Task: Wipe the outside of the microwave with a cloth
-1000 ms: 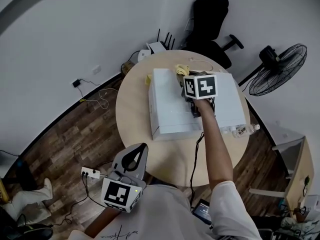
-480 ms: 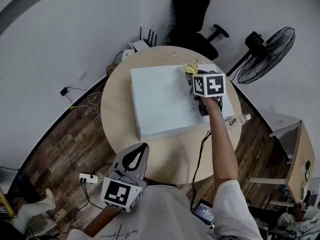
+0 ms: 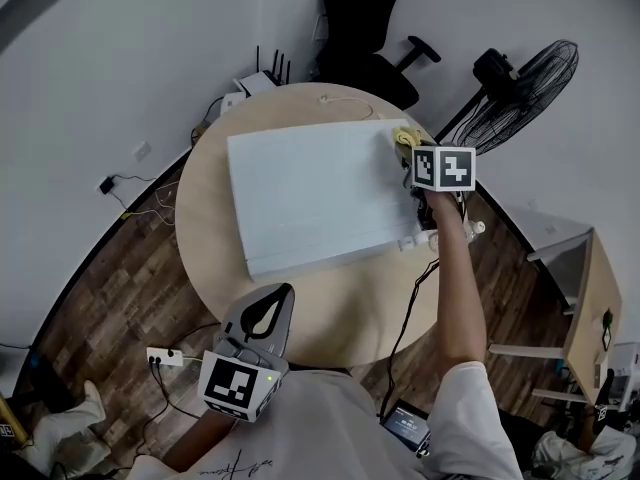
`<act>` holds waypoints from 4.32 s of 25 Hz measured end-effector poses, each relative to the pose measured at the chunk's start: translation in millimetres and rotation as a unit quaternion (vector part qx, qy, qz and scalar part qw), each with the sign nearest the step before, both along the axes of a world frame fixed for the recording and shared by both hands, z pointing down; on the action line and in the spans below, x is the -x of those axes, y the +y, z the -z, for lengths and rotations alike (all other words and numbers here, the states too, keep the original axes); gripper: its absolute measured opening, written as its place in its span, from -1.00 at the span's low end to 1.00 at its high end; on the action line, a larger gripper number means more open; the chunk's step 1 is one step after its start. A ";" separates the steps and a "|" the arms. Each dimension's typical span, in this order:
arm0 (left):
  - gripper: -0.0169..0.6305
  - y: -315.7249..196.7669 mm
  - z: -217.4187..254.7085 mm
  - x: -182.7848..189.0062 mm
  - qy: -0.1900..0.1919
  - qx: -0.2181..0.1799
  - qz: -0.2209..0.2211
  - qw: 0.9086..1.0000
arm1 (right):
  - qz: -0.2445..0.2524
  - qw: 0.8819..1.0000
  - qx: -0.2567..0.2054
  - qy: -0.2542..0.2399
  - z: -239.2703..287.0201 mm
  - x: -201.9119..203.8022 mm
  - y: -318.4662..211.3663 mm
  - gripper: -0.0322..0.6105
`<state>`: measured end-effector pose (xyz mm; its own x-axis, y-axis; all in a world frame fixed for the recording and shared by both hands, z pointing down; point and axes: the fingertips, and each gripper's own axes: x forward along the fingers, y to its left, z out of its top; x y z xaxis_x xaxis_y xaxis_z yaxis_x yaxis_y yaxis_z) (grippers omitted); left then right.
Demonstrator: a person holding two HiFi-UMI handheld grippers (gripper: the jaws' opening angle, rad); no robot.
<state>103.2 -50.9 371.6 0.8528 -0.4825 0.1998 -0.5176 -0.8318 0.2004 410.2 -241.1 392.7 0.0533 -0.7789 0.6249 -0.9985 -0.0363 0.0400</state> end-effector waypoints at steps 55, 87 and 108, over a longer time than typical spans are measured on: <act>-0.98 -16.3 -5.8 19.4 0.021 0.004 0.009 1.000 | -0.079 0.993 0.070 0.050 -51.2 -41.2 -6.2 -0.51; -0.98 -19.9 12.6 88.5 0.058 0.001 -0.013 0.998 | -0.068 0.995 0.064 0.044 -51.7 62.0 -15.4 -0.51; -0.98 -2.0 12.1 126.2 0.064 0.007 -0.007 0.998 | -0.018 0.998 0.057 0.028 -51.4 154.2 -23.5 -0.51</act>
<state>-23.0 -52.9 359.4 0.8786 -0.4681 0.0945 -0.4749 -0.8357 0.2759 256.0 -264.6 444.1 0.1174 -0.6998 0.7046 -0.9927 -0.0640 0.1018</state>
